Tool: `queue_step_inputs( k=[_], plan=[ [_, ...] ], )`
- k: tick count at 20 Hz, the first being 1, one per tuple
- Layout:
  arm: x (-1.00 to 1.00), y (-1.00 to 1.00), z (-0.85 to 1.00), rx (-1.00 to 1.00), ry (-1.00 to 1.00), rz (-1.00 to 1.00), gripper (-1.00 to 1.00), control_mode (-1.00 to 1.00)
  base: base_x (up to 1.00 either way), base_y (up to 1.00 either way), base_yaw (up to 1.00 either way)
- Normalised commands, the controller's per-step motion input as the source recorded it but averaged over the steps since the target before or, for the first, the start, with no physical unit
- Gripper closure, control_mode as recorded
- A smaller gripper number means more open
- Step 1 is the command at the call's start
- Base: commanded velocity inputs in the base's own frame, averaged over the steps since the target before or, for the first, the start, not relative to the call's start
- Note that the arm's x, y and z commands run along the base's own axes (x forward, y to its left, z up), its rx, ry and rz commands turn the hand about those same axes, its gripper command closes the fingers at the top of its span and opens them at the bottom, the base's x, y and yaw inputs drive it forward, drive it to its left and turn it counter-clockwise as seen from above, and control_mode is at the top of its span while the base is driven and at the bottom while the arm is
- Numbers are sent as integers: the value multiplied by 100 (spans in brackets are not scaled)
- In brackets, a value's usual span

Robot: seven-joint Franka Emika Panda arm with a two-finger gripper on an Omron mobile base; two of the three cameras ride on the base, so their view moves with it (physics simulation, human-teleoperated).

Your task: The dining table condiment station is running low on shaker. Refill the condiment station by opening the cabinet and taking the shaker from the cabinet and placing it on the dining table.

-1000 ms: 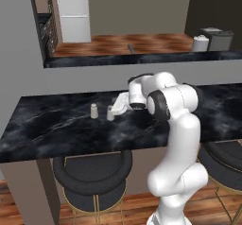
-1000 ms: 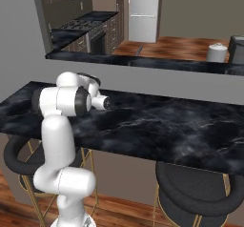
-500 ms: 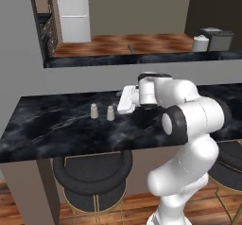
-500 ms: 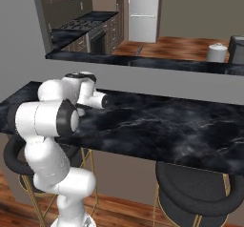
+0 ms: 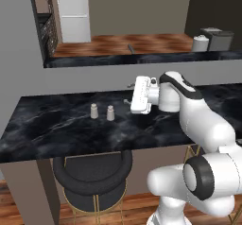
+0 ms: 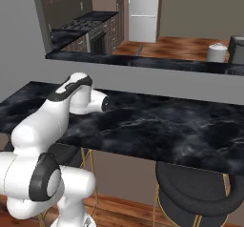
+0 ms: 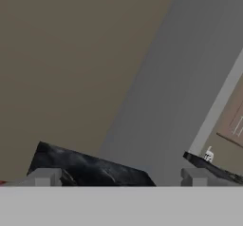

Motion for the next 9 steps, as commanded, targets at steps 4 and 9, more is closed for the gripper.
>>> queue_step_inputs(
  k=[4, 9],
  plan=[
    [-74, -37, 98, 6, -27, 9, -100, -100, 0, 0, 0],
    [-83, -26, 34, 4, -31, 12, -100, -100, 0, 0, 0]
  ],
)
